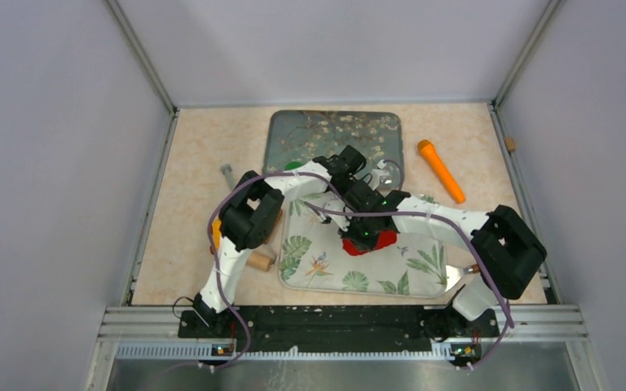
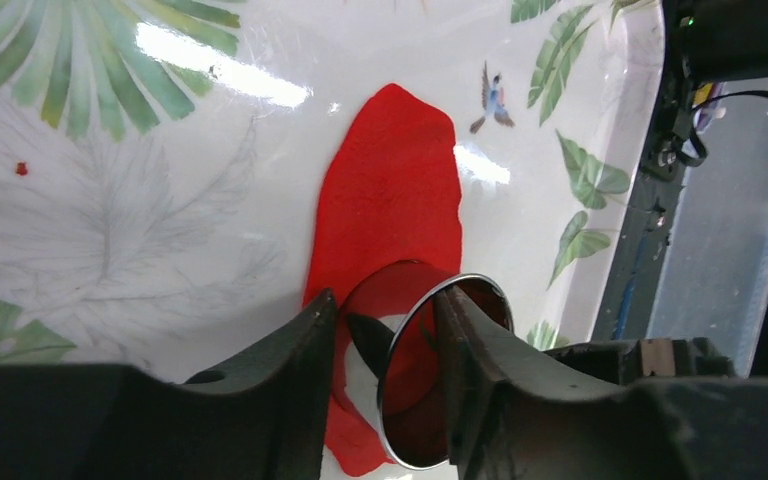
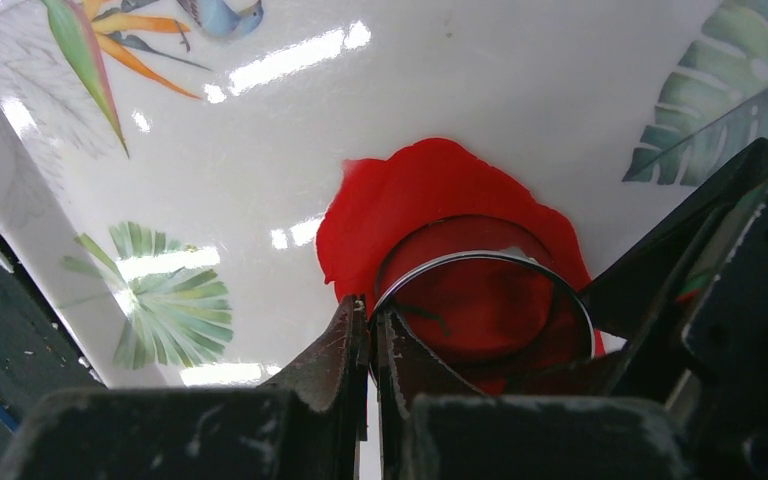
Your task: Roll out the dumpling wrappers from the dough
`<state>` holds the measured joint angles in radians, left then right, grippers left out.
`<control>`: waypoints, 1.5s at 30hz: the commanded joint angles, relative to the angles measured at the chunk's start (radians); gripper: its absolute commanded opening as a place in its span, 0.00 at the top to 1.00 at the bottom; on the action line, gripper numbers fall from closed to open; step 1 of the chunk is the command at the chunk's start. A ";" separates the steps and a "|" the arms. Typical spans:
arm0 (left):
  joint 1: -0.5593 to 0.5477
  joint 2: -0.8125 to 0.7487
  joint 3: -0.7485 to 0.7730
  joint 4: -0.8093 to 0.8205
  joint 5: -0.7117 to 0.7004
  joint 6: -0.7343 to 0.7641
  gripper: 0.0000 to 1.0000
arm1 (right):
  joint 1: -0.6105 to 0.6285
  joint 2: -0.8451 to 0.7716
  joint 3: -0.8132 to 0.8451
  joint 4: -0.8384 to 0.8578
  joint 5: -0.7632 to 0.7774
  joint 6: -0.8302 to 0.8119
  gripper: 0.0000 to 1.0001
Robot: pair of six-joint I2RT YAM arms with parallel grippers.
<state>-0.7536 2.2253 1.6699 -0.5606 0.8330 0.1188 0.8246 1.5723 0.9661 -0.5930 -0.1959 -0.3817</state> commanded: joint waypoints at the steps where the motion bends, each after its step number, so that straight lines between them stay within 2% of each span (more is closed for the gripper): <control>1: 0.031 -0.089 0.006 0.087 0.013 -0.100 0.52 | 0.041 0.005 0.063 -0.006 -0.012 -0.070 1.00; 5: 0.118 -0.173 0.027 0.049 0.039 -0.111 0.43 | 0.042 -0.039 0.133 -0.089 -0.005 -0.083 1.00; 12: 0.257 -0.266 0.024 -0.056 0.080 -0.088 0.40 | 0.037 -0.089 0.275 -0.240 0.021 -0.089 1.00; 14: 0.289 -0.295 0.016 -0.065 0.089 -0.086 0.03 | 0.009 -0.109 0.276 -0.266 0.014 -0.093 1.00; 15: 0.302 -0.310 0.012 -0.068 0.088 -0.083 0.01 | -0.016 -0.124 0.267 -0.272 0.012 -0.093 1.00; 17: 0.318 -0.336 0.012 -0.086 0.050 -0.074 0.01 | -0.088 -0.155 0.243 -0.284 0.006 -0.101 1.00; 19: 0.323 -0.366 -0.003 -0.097 -0.049 -0.077 0.01 | -0.169 -0.186 0.218 -0.297 0.024 -0.122 1.00; 22: 0.322 -0.434 -0.068 -0.062 -0.278 -0.115 0.01 | -0.336 -0.240 0.167 -0.315 0.052 -0.174 1.00; 25: 0.321 -0.479 -0.120 -0.061 -0.384 -0.077 0.01 | -0.500 -0.278 0.118 -0.340 0.042 -0.239 1.00; 27: 0.323 -0.489 -0.133 -0.083 -0.395 -0.057 0.01 | -0.588 -0.303 0.079 -0.342 0.043 -0.286 1.00; 31: 0.321 -0.513 -0.161 -0.091 -0.320 -0.063 0.01 | -0.758 -0.325 -0.005 -0.280 0.041 -0.357 1.00; 35: 0.321 -0.519 -0.195 -0.087 -0.264 -0.081 0.01 | -0.869 -0.284 -0.050 -0.234 0.044 -0.402 1.00; 39: 0.320 -0.525 -0.270 -0.065 -0.251 -0.085 0.05 | -0.917 -0.252 -0.097 -0.172 0.061 -0.405 1.00; 40: 0.318 -0.527 -0.294 -0.065 -0.244 -0.078 0.07 | -0.924 -0.242 -0.102 -0.164 0.062 -0.401 0.94; 44: 0.319 -0.553 -0.347 -0.063 -0.225 -0.064 0.08 | -0.929 -0.242 -0.070 -0.178 0.044 -0.366 0.59; 45: 0.319 -0.561 -0.352 -0.066 -0.219 -0.059 0.08 | -0.929 -0.256 -0.048 -0.193 0.019 -0.360 0.53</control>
<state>-0.4328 1.7416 1.3434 -0.6441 0.5674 0.0410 -0.0978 1.3422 0.8635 -0.8040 -0.1326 -0.7528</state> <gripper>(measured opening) 0.920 0.360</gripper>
